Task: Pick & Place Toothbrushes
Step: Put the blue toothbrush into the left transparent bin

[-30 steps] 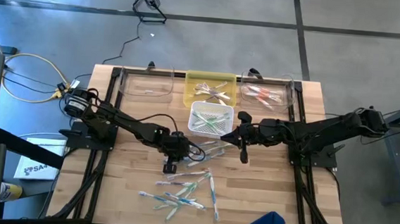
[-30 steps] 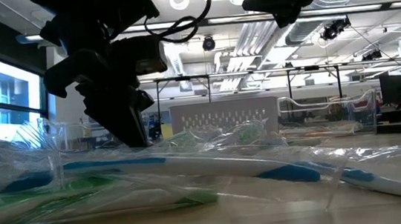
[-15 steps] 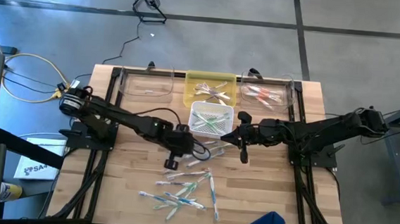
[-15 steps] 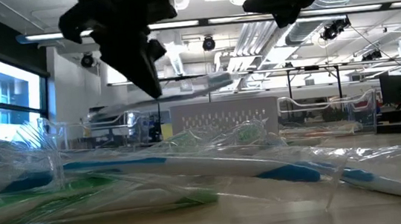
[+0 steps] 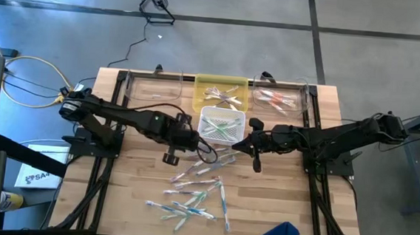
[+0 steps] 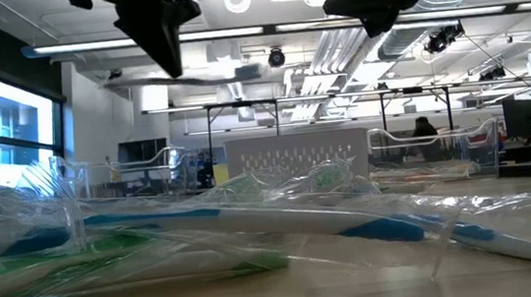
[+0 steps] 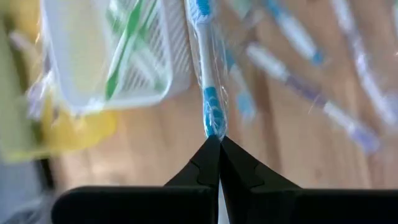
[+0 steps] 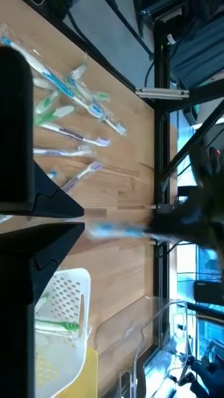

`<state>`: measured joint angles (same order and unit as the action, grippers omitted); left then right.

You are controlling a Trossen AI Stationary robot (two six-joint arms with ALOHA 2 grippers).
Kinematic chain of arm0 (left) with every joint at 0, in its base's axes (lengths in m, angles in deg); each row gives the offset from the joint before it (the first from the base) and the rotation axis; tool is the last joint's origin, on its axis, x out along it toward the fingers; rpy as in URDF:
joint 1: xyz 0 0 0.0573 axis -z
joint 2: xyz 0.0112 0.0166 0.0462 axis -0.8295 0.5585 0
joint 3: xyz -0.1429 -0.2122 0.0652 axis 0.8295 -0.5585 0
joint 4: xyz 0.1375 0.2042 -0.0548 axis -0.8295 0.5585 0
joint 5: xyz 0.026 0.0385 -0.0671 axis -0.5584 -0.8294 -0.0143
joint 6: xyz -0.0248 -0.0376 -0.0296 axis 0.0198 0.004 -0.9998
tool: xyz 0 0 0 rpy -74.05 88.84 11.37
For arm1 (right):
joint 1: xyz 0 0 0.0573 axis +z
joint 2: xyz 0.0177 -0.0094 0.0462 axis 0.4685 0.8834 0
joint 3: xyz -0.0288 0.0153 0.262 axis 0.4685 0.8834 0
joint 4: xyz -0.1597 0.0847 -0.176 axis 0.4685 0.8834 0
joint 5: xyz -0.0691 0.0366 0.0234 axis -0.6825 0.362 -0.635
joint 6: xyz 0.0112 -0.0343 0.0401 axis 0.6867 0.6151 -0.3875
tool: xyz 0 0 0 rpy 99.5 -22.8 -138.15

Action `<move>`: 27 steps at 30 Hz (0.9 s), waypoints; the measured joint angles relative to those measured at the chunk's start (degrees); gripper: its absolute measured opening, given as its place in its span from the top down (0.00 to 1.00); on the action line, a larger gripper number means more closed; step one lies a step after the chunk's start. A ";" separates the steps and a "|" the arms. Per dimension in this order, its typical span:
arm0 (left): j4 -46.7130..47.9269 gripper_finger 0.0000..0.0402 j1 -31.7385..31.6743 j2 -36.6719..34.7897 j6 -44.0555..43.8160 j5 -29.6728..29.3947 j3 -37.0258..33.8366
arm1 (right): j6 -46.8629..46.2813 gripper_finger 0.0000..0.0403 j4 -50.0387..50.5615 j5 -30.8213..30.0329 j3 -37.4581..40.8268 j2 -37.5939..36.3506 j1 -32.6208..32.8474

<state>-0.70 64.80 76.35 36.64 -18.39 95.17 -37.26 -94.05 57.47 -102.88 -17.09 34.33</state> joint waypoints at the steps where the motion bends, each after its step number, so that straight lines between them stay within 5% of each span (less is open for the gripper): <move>1: 1.86 1.00 -0.36 -0.34 -0.03 -0.89 0.47 | 0.00 0.96 0.20 0.02 0.00 0.00 0.00; 13: 8.69 1.00 -13.00 -4.41 2.78 -1.75 1.35 | -0.02 0.96 2.64 0.04 0.00 0.00 0.00; 27: 9.82 1.00 -37.80 -4.91 9.19 -1.35 0.04 | -1.54 0.96 3.31 0.08 0.00 0.00 0.00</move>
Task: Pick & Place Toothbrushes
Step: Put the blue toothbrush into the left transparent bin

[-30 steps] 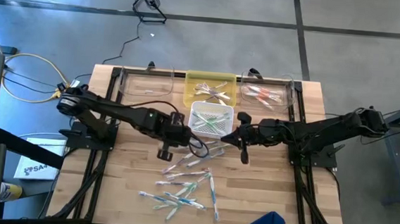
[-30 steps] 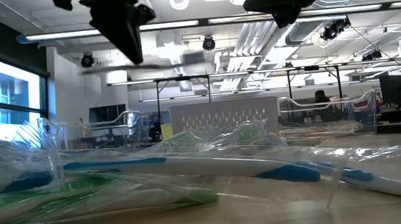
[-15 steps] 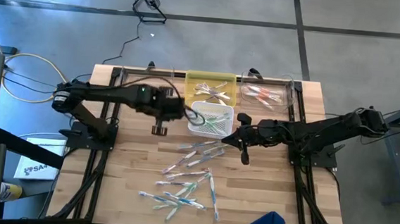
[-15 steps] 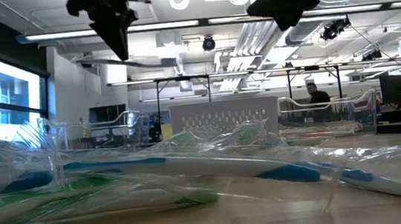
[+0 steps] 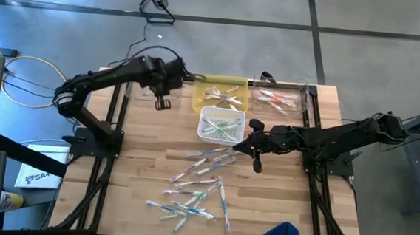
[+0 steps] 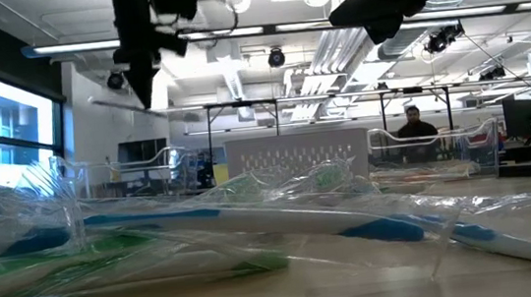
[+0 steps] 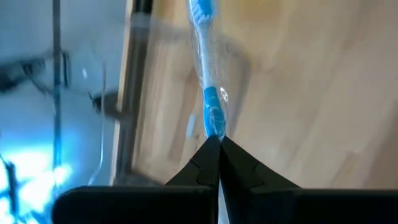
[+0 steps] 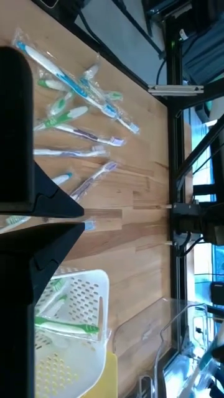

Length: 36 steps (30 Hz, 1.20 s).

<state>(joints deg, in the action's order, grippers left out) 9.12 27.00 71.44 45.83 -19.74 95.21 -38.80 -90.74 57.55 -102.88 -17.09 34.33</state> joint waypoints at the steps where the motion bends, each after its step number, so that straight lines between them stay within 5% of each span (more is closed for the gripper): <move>1: -0.03 1.00 -1.90 0.00 0.02 0.04 -0.59 | -0.01 0.96 0.01 0.00 0.00 0.00 0.00; 11: -9.23 1.00 -15.30 -0.18 6.76 0.52 -10.44 | -0.01 0.96 0.03 1.22 0.00 0.00 0.00; 21: -24.83 1.00 -24.65 -0.17 13.40 9.00 -19.43 | -0.01 0.96 0.03 1.11 0.00 0.00 0.00; 36: -35.46 1.00 -28.33 0.44 17.83 14.84 -25.55 | -0.01 0.96 -0.87 0.78 0.00 0.00 0.00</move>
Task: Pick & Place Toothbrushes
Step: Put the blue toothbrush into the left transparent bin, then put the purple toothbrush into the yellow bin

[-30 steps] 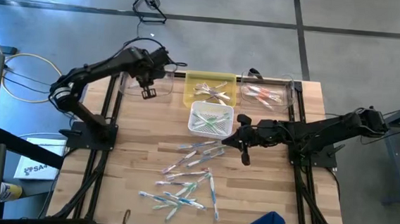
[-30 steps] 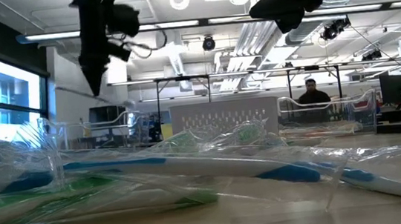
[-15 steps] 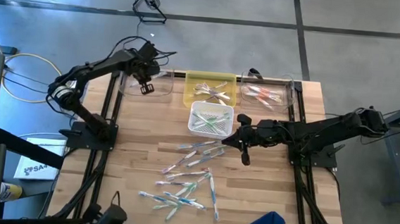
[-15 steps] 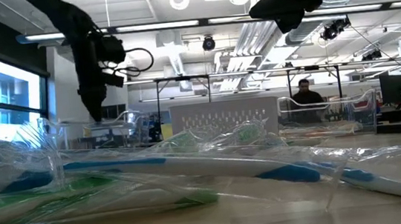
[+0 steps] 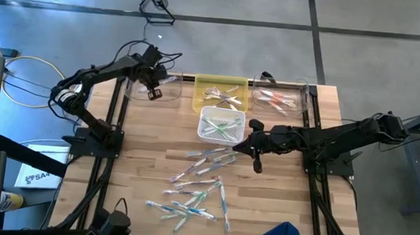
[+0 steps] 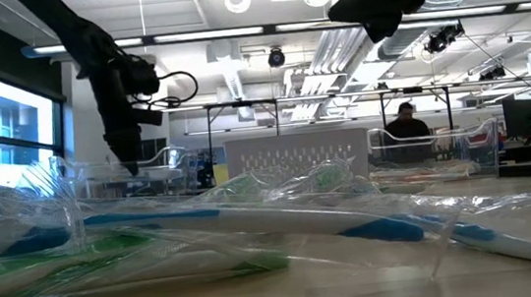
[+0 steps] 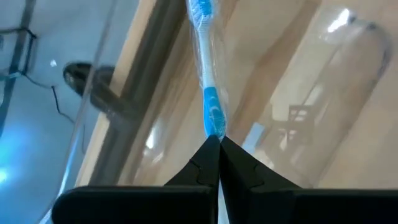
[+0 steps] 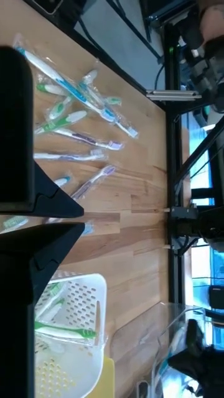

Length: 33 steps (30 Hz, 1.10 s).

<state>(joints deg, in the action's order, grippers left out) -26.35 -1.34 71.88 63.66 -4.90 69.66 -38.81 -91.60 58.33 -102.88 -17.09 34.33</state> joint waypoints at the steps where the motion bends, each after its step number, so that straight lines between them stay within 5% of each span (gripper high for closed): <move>1: -1.31 1.00 0.00 0.01 0.00 0.80 -0.47 | 0.02 0.96 -0.44 0.01 0.00 0.00 0.00; 19: -2.95 0.99 0.00 0.00 -0.11 3.53 -1.87 | 0.02 0.96 -0.85 0.03 0.00 0.00 0.00; 33: -3.54 0.78 0.00 -0.02 -0.46 0.49 -1.87 | 0.02 0.96 -0.85 0.03 0.00 0.00 0.00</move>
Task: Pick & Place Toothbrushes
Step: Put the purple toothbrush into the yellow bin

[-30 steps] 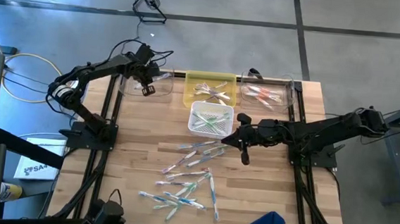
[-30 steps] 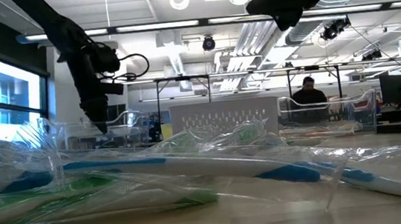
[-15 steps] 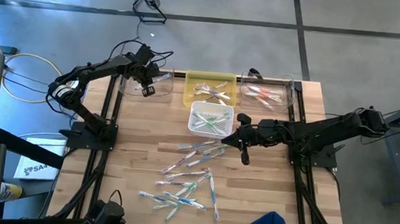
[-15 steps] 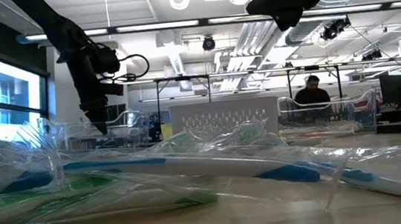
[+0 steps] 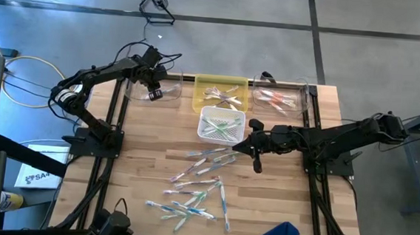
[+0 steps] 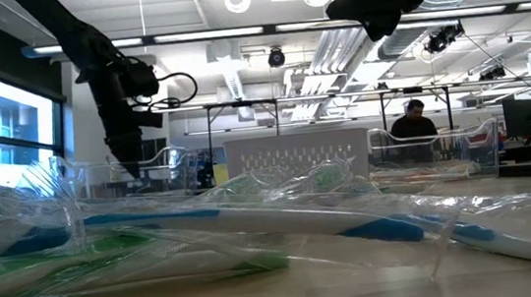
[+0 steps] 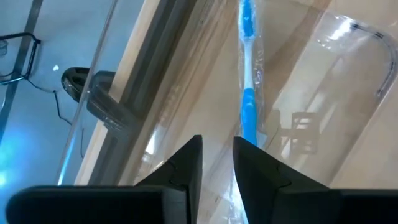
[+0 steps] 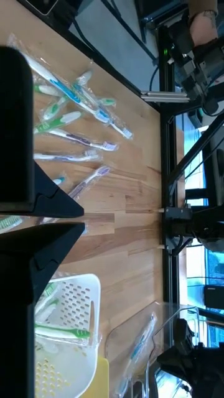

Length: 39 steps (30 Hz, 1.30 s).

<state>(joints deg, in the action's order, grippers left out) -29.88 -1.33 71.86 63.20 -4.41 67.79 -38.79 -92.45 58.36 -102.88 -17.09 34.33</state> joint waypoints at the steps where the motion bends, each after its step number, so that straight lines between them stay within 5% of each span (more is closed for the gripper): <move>1: -0.09 0.78 0.00 0.00 0.00 0.00 0.00 | 0.00 0.96 0.00 0.00 0.00 0.00 0.00; 22: -1.12 0.78 0.43 0.00 -1.91 0.35 0.02 | 0.40 0.96 0.00 0.01 0.00 0.00 -0.01; 25: -2.70 0.78 0.54 -0.95 -2.09 3.98 0.02 | 0.44 0.96 0.00 0.00 0.00 0.00 0.00; 34: -4.81 0.78 4.99 -12.26 1.61 9.52 0.04 | 0.44 0.96 0.00 0.00 0.00 0.00 0.00; 39: -5.01 0.78 12.42 -21.29 3.77 11.11 -0.09 | 0.46 0.96 -0.02 -1.54 0.00 0.00 0.00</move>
<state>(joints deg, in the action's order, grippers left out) -34.89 11.09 50.57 66.97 6.71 67.70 -38.33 -92.48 56.82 -102.88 -17.09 34.33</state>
